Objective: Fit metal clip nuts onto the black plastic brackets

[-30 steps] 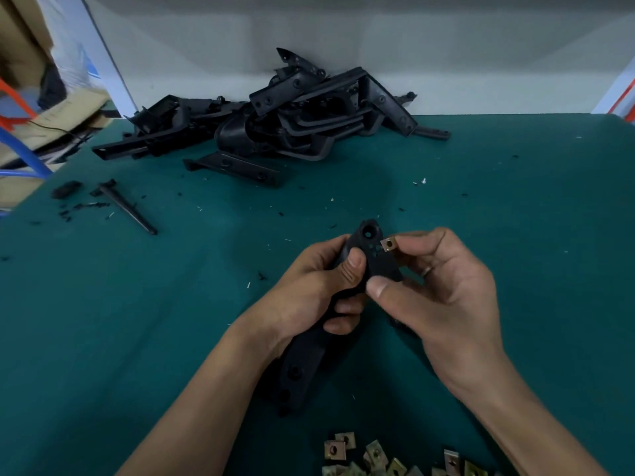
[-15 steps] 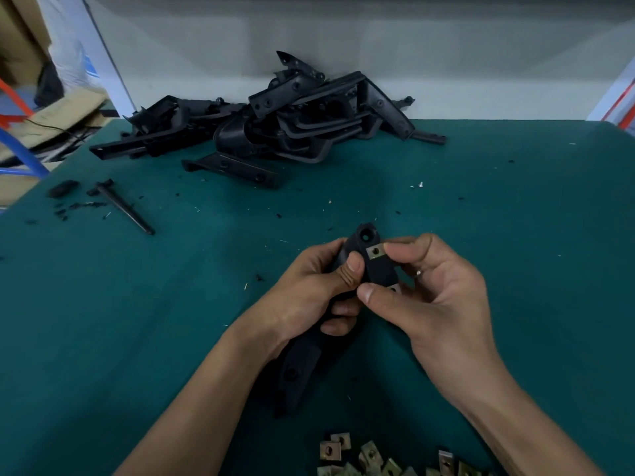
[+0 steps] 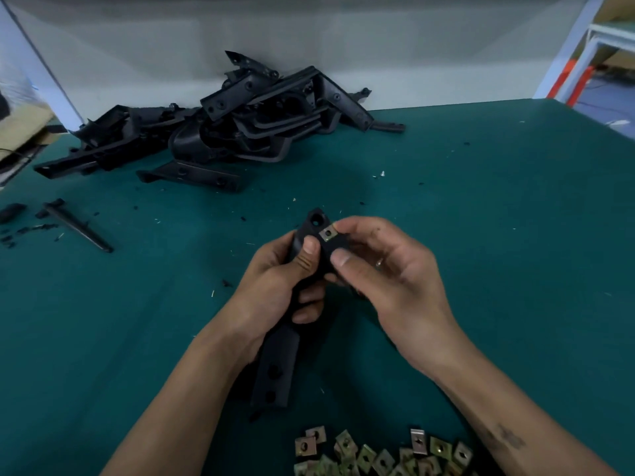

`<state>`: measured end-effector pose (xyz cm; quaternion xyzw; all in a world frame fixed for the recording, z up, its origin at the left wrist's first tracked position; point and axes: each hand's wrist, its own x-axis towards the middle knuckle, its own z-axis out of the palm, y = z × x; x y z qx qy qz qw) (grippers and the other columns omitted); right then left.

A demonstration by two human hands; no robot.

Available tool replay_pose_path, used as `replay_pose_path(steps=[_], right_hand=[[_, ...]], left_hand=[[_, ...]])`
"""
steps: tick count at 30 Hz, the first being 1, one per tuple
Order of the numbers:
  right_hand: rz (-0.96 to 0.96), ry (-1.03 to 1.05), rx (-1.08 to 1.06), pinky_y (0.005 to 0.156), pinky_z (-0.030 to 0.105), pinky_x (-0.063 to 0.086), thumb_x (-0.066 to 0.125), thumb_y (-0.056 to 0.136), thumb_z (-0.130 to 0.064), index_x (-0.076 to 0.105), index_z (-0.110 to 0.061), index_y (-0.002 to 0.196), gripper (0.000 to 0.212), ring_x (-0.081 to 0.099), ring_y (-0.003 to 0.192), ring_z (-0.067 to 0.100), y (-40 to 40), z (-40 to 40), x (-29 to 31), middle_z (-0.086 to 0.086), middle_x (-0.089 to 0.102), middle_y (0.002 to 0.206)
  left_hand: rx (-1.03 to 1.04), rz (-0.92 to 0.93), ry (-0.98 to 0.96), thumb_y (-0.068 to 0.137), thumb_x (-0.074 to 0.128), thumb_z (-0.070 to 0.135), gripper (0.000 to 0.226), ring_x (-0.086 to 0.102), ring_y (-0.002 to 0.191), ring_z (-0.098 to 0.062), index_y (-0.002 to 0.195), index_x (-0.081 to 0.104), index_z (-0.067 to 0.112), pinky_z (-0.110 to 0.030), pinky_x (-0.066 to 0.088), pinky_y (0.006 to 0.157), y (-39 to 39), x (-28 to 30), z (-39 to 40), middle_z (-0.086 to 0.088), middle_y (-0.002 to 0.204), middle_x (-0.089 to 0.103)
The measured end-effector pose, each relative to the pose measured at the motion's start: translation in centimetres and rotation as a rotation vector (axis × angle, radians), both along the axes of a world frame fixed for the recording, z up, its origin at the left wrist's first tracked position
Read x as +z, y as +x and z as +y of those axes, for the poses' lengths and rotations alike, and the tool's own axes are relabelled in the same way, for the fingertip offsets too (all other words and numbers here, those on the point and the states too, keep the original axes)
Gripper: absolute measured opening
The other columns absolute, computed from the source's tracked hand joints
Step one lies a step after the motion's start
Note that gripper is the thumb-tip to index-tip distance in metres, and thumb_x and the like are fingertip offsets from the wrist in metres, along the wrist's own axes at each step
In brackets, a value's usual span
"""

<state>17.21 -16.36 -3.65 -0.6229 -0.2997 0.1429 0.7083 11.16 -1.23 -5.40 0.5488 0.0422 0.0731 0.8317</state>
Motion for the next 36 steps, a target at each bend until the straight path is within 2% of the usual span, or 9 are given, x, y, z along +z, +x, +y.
replay_pose_path(steps=[3,7,11,14,17,24,30,33,36], right_hand=[[0.185,0.071,-0.015,0.083,0.053,0.061,0.073,0.087,-0.019,0.077,-0.017,0.092,0.006,0.07,0.083,0.027,0.5,-0.2,0.3,0.009,0.075,0.092],[0.33,0.039,0.105,0.066,0.038,0.062,0.076,0.074,-0.019,0.078,-0.014,0.076,0.006,0.07,0.072,0.026,1.4,-0.8,1.0,0.01,0.073,0.08],[0.347,-0.033,0.176,0.066,0.042,0.062,0.073,0.079,-0.014,0.072,-0.007,0.075,0.008,0.07,0.067,0.029,2.0,-1.4,1.5,0.014,0.071,0.077],[0.322,-0.027,0.097,0.065,0.042,0.059,0.07,0.087,-0.004,0.068,-0.006,0.071,0.017,0.066,0.063,0.029,1.4,-1.0,1.3,0.014,0.067,0.071],[0.377,0.056,-0.013,0.059,0.038,0.052,0.069,0.087,-0.007,0.066,-0.009,0.068,0.019,0.059,0.056,0.024,0.0,0.0,0.8,0.013,0.063,0.066],[0.463,0.135,-0.092,0.058,0.032,0.051,0.064,0.094,-0.005,0.068,-0.014,0.069,0.027,0.056,0.066,0.024,-1.6,0.7,0.9,0.013,0.063,0.075],[0.411,0.088,-0.058,0.061,0.03,0.055,0.065,0.096,-0.01,0.073,-0.015,0.075,0.023,0.062,0.069,0.023,-1.1,0.5,0.4,0.013,0.07,0.081],[0.341,0.043,-0.023,0.067,0.031,0.056,0.067,0.097,-0.02,0.075,-0.012,0.083,0.018,0.065,0.071,0.022,-0.7,0.6,0.6,0.012,0.072,0.084],[0.316,0.026,-0.041,0.077,0.037,0.056,0.061,0.095,-0.043,0.075,-0.011,0.095,0.036,0.069,0.088,0.026,-0.5,0.2,1.6,0.013,0.074,0.095]], left_hand=[[-0.116,-0.005,0.002,0.089,0.063,0.037,0.026,0.035,0.049,-0.009,0.095,0.067,0.013,-0.017,0.032,0.038,-0.2,-0.2,0.2,-0.007,0.075,0.058],[-0.226,0.01,-0.001,0.093,0.062,0.035,0.028,0.035,0.049,-0.008,0.103,0.063,0.009,-0.017,0.031,0.038,-0.4,-0.1,0.5,-0.007,0.077,0.057],[-0.262,0.021,0.042,0.093,0.06,0.034,0.025,0.035,0.048,-0.007,0.1,0.062,0.01,-0.017,0.032,0.037,-0.5,0.3,0.2,-0.005,0.074,0.056],[-0.231,0.048,0.103,0.096,0.055,0.03,0.026,0.035,0.048,-0.007,0.103,0.056,0.005,-0.017,0.031,0.037,-0.5,0.5,-0.2,-0.003,0.071,0.057],[-0.187,0.047,0.105,0.097,0.05,0.027,0.025,0.032,0.048,-0.008,0.103,0.053,0.003,-0.016,0.03,0.038,-0.6,0.6,-0.4,-0.004,0.07,0.055],[-0.152,0.035,0.106,0.092,0.057,0.029,0.025,0.029,0.045,-0.009,0.099,0.054,0.005,-0.015,0.03,0.038,-0.5,0.6,-0.5,-0.006,0.068,0.055],[-0.127,0.04,0.076,0.092,0.058,0.028,0.018,0.031,0.044,-0.009,0.095,0.06,0.01,-0.015,0.031,0.038,-0.4,0.3,-0.4,-0.008,0.069,0.056],[-0.094,0.015,0.069,0.092,0.059,0.031,0.026,0.034,0.045,-0.009,0.097,0.057,0.006,-0.016,0.032,0.037,-0.5,0.1,-0.4,-0.007,0.071,0.057],[0.153,-0.036,-0.038,0.094,0.059,0.033,0.025,0.033,0.046,-0.006,0.093,0.054,0.009,-0.016,0.029,0.035,0.2,0.7,-1.6,-0.004,0.07,0.053]])
